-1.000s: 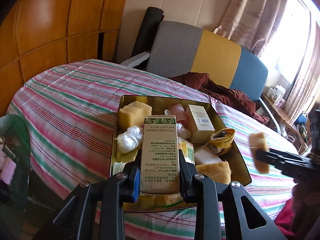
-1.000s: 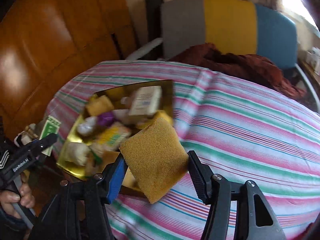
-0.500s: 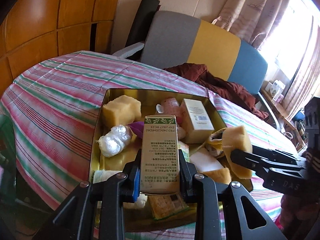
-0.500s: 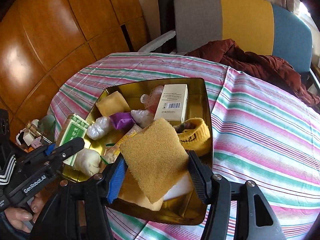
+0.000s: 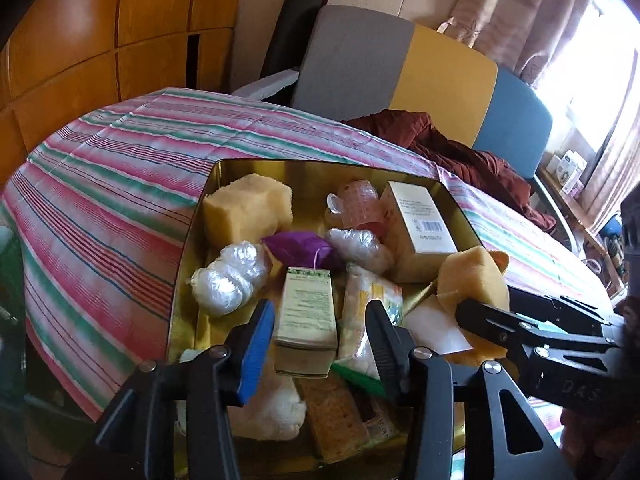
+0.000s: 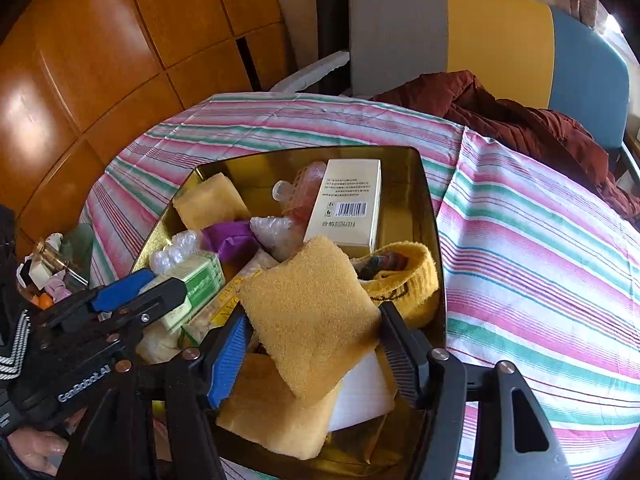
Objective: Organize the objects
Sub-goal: 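Lower the green box and tan sponge into the gold tray and open both tools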
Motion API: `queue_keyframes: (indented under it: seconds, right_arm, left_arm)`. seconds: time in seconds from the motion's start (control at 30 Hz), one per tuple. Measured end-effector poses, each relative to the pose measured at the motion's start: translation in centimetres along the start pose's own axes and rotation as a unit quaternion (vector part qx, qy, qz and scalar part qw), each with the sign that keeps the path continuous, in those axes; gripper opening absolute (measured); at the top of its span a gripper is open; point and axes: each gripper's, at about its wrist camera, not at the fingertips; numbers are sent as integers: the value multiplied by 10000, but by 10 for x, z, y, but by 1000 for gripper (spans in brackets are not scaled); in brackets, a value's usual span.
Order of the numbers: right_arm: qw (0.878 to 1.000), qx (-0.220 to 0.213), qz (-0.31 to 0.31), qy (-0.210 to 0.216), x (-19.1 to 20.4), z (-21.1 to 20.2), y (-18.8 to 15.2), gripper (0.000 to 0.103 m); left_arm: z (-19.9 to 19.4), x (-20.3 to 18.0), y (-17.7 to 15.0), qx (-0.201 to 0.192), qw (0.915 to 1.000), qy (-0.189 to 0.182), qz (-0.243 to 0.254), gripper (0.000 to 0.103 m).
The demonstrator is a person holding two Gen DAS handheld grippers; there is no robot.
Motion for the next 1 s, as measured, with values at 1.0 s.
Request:
queue_keyframes:
  seconds: [1.0]
  right_arm:
    - [9997, -248, -16, 51, 10, -2, -7, 40]
  left_arm:
    - [-43, 7, -20, -367, 9991, 194, 1, 55]
Point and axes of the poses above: each gripper's, at about its wrist camera, not at the fingertips, and z roughly the way its jaws point, x to its left, y to its top, and after that the axes turned 2 degrees about y, right-handed
